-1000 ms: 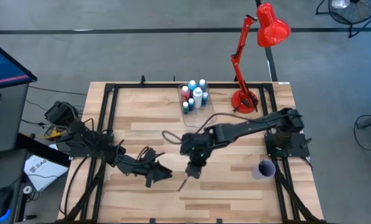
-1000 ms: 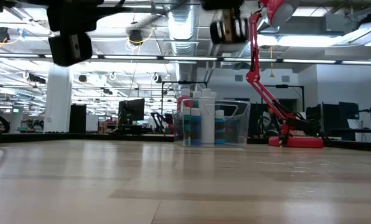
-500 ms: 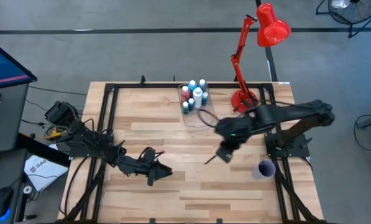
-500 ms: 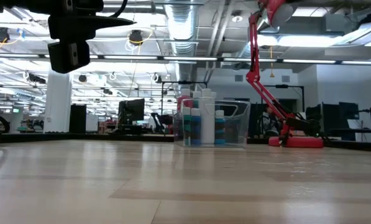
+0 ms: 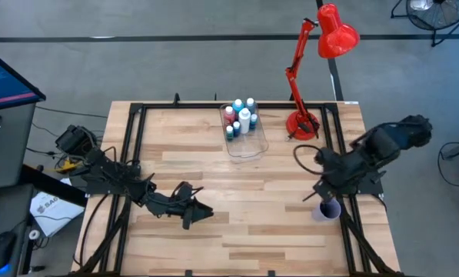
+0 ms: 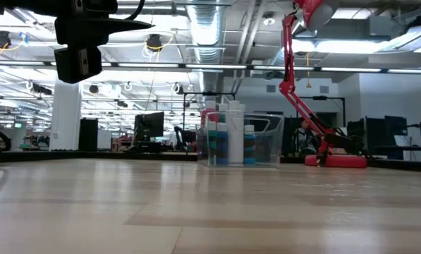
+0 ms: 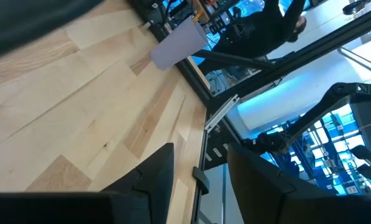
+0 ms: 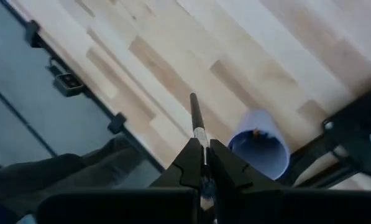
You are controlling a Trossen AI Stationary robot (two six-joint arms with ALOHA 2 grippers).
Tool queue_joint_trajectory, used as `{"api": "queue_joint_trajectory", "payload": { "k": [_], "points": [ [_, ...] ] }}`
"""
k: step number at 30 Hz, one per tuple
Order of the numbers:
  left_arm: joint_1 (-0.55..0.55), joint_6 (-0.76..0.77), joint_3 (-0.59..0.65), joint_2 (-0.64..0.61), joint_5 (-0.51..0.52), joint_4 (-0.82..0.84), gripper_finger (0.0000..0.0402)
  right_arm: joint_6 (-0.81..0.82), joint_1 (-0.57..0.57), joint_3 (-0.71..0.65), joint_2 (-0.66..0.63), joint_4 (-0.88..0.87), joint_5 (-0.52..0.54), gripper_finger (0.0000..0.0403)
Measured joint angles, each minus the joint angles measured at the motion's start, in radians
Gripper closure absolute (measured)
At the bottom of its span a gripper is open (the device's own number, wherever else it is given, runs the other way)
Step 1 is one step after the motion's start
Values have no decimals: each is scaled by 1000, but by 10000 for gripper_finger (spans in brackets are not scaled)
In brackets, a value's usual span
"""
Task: Pick & Place Paint Supplies
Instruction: Put the silver paintbrush into the purple cup
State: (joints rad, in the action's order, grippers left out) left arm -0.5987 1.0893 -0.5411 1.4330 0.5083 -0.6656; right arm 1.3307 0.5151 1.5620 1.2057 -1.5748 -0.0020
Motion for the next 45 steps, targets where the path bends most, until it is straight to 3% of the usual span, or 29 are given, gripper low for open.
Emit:
{"api": "queue_joint_trajectory", "payload": {
  "k": [18,33,45],
  "points": [
    [0,0,0,0,0,0,259,283,298,-14,-23,5,-75,398],
    [-7,14,0,0,-1,0,259,310,301,-321,-145,4,-68,398],
    [-4,15,0,0,11,39,259,292,301,-467,-132,4,-46,390]
  ]
}}
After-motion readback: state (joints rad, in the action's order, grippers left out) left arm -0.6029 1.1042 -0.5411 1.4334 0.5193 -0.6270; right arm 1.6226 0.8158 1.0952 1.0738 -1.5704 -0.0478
